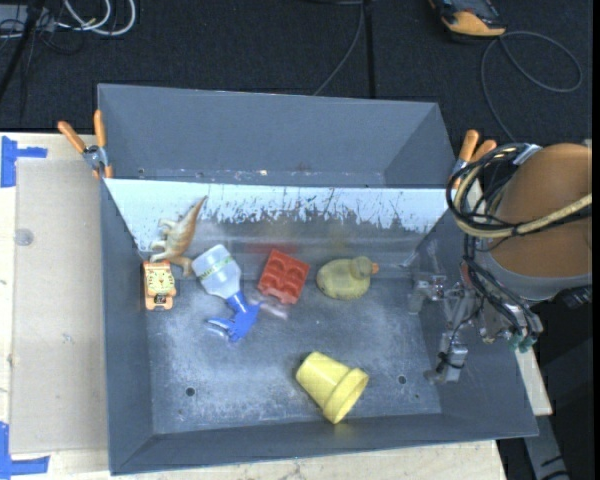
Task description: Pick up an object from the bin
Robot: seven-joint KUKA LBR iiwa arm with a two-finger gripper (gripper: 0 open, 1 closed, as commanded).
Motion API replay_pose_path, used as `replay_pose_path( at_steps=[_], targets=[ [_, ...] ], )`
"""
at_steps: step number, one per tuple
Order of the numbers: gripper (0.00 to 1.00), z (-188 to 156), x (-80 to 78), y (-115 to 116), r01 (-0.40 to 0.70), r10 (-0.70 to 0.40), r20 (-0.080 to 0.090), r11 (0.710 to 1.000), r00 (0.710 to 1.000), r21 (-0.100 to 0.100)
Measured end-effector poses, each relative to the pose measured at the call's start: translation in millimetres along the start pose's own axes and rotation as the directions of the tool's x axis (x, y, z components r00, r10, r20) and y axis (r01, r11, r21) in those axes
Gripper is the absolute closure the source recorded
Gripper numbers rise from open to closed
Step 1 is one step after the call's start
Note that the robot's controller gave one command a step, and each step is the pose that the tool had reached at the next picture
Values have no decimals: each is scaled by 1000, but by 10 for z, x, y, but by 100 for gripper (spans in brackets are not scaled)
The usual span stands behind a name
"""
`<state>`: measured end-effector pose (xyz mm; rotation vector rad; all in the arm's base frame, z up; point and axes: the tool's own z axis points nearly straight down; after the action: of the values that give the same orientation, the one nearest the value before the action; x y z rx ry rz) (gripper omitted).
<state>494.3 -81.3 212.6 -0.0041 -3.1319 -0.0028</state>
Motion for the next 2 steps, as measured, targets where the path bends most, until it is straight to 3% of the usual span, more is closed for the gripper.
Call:
replay_pose_path(
  at_steps=[1, 2],
  targets=[
    [0, -41, -16, 3, 3, -3, 8, 1000, 1000, 1],
    [0, 432, 10, 183, -102, 102, 8, 995, 995, 0]
  ],
)
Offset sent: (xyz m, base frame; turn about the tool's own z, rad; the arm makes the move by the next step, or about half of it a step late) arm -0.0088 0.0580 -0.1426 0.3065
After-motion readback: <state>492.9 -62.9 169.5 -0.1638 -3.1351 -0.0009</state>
